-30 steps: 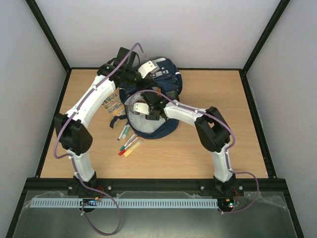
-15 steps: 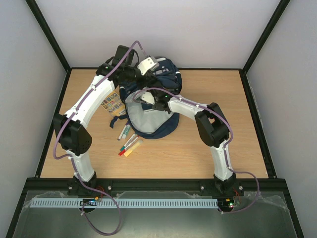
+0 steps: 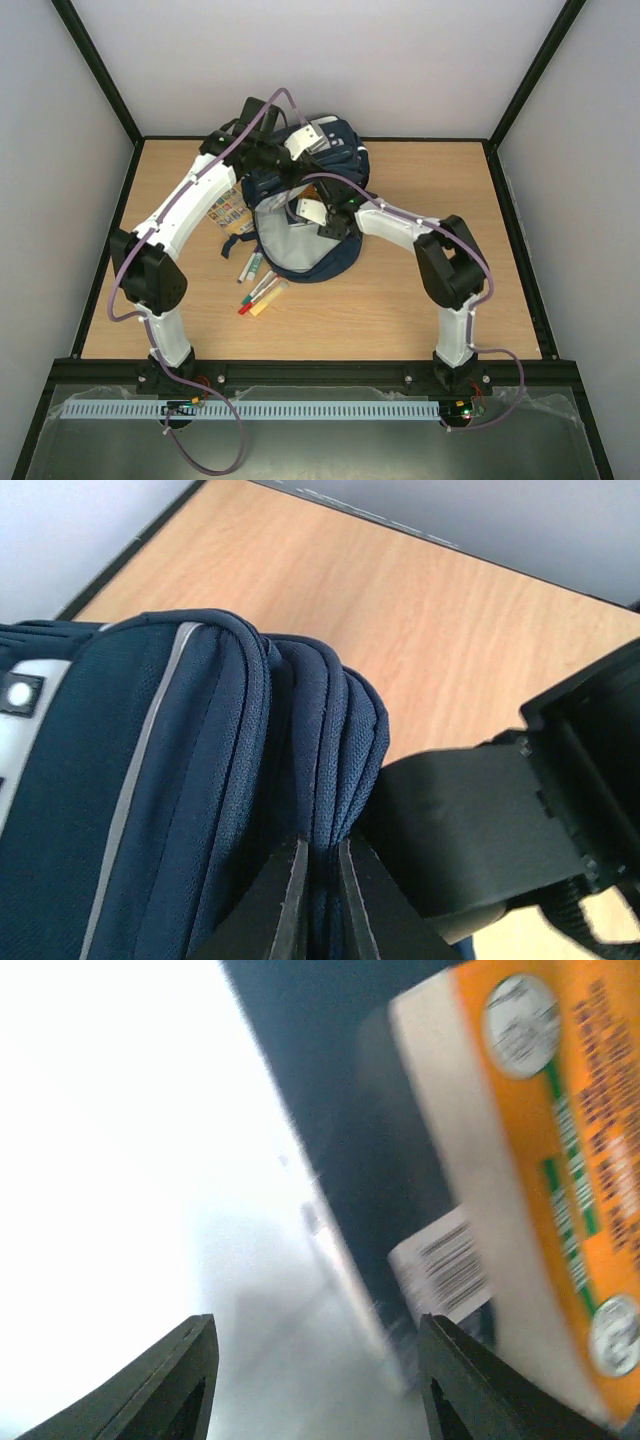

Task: Pack the student bag
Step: Place the book in the student bag.

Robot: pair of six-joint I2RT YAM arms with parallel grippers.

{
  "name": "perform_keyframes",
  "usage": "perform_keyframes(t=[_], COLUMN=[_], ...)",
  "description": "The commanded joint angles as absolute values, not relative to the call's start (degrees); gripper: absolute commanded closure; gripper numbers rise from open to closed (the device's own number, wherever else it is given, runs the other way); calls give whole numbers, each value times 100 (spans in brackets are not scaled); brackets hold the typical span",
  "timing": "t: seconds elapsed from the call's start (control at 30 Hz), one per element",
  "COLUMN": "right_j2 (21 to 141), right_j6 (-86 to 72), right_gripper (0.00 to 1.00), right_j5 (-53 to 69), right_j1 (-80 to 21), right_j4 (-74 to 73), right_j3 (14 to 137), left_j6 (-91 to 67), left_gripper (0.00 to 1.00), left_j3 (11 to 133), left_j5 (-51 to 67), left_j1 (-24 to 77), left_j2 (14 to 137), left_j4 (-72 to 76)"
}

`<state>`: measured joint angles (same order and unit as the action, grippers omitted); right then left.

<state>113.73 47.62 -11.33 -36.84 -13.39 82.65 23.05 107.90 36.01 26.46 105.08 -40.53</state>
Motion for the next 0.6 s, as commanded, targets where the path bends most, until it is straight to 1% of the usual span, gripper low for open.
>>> perform_keyframes(t=[0.0,0.2,0.3,0.43,0.53,0.57], right_j2=[10268,8864,8260,7881,7776,7764], right_j6=[4392,4191,4003,3736,3544,3443], right_gripper=[44,42,41,43,45,47], right_j5=[-430,255,602,1134,1521,1558], right_j1=[-3612,-3592,-3389,-2712,-1902,-1578], right_j4=[-2019,-2748,-3211,-3616,-3669,-3578], right_j3=[7548,6335,6037,5993,5987,5971], left_j6=[2243,2235,2266,2367,2399,2399], left_gripper=[98,98,98,98,98,98], left_j3=[10793,10798,10767,10870,11044,11081], left_j5=[4495,4546,4544,4480,4447,4447], left_j1=[2830,2942,3135,3520,3858,3973], left_j2=[10367,10614,10776,11105,11381,11452], left_j4=[-4491,-4421,-4381,-4368,-4362,-4353])
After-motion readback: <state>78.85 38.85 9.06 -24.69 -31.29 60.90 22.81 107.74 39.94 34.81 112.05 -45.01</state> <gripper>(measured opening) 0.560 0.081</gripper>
